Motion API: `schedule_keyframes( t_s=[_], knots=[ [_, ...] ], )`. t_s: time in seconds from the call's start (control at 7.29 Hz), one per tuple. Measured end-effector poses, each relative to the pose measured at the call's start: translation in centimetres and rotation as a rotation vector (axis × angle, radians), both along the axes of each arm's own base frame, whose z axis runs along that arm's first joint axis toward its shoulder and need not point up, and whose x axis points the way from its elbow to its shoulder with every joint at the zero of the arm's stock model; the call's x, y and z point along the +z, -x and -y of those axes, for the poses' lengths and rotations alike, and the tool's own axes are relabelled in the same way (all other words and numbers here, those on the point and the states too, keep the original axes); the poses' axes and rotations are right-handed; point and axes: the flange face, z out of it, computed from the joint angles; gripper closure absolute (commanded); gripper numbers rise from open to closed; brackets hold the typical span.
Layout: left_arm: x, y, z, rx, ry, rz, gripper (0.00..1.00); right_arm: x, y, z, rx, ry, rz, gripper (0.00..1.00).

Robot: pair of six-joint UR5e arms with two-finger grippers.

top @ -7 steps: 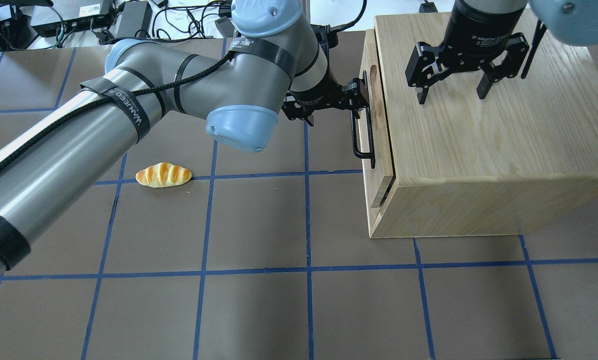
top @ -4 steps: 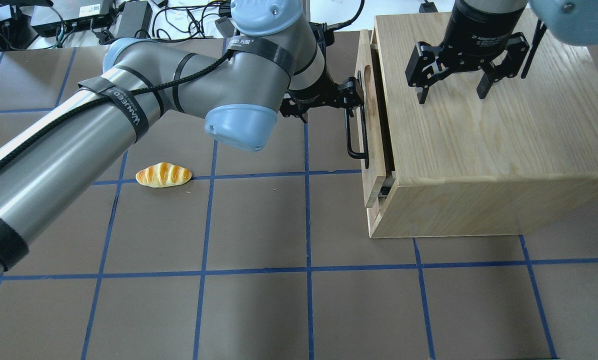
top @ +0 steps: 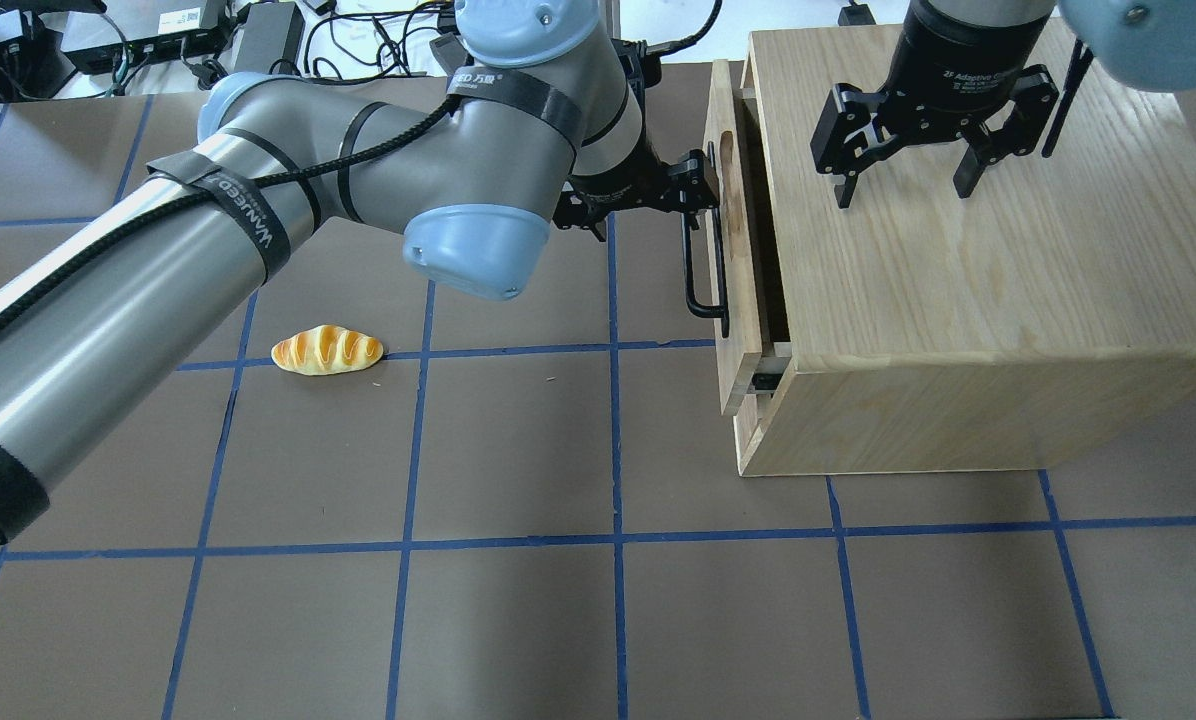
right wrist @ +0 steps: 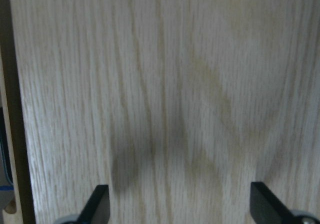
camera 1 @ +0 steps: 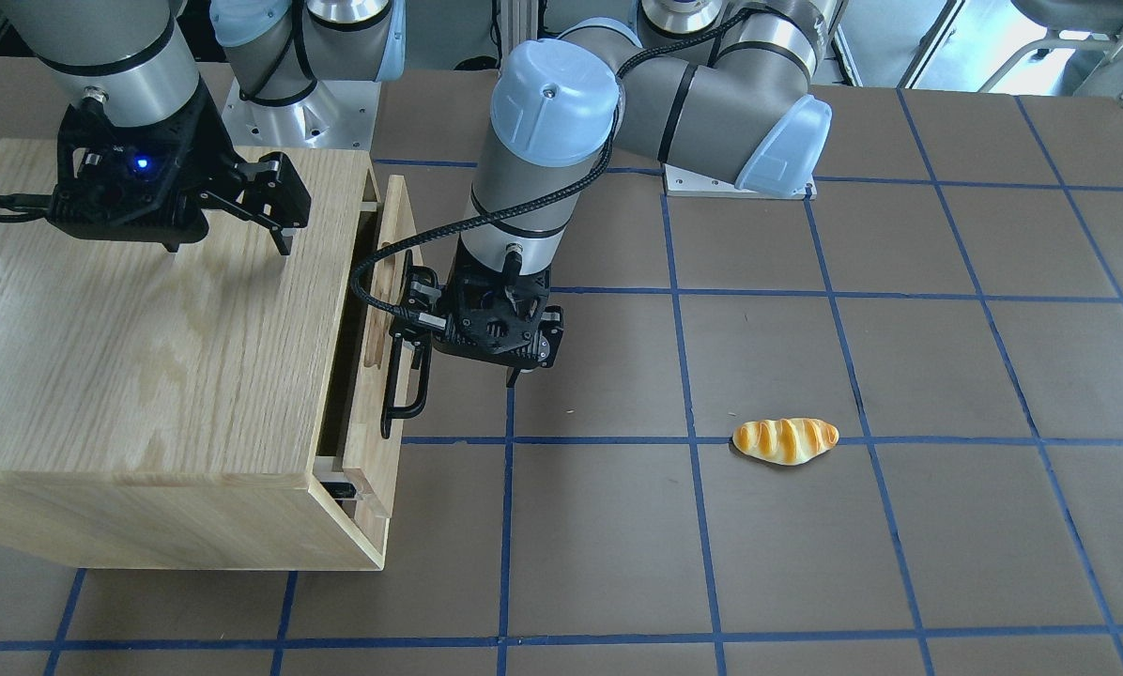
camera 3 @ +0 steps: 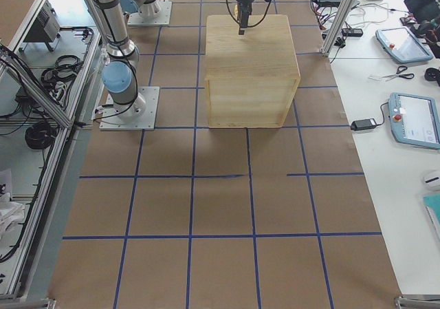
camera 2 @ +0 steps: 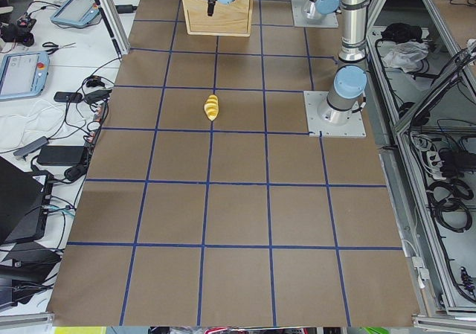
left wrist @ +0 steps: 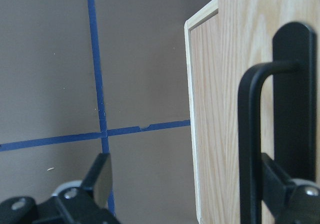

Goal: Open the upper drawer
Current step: 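Pull the handle with the left gripper, sliding the drawer outward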

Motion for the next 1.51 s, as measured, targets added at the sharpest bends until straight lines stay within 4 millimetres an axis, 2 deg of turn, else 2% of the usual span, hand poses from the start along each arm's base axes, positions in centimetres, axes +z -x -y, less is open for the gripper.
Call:
schedule_keyframes(
  t_s=[0.69,1.24,1.51],
  knots=[
    [1.0,-1.4,0.5,-0.033,0.031,0.024,0.00,0.0,0.0,0.0,0.000,0.000,0.000,0.00],
    [0.7,-2.3,0.9,-0.047,0.048,0.072,0.00,0.0,0.0,0.0,0.000,0.000,0.000,0.00],
    [1.0,-3.4,1.5,-0.052,0.057,0.077,0.00,0.0,0.0,0.0,0.000,0.000,0.000,0.00]
  ],
)
